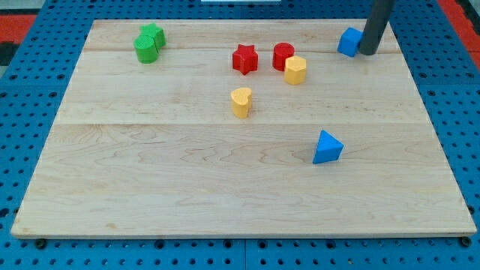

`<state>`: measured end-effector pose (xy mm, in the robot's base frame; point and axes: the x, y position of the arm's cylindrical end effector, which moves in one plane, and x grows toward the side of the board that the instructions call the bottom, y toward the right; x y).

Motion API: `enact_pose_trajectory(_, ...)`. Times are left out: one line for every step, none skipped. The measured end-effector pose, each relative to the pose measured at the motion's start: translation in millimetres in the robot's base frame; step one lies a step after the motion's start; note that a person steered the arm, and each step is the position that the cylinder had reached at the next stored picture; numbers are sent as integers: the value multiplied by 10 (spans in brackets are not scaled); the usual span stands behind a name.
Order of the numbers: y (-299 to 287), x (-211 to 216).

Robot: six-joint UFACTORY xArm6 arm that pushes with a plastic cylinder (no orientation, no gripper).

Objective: Push blue triangle to the bottom of the yellow hexagon

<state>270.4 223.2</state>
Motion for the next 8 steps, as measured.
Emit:
enact_pose_trajectory(0,-250)
enact_pose_trajectory(119,-143)
enact_pose_trajectory(166,816)
enact_pose_trajectory(39,1762)
enact_pose_trajectory(-217,2582)
enact_pose_trajectory(-846,3159)
enact_pose_trajectory(-1252,3163)
enact_pose_trajectory(-1220,3055)
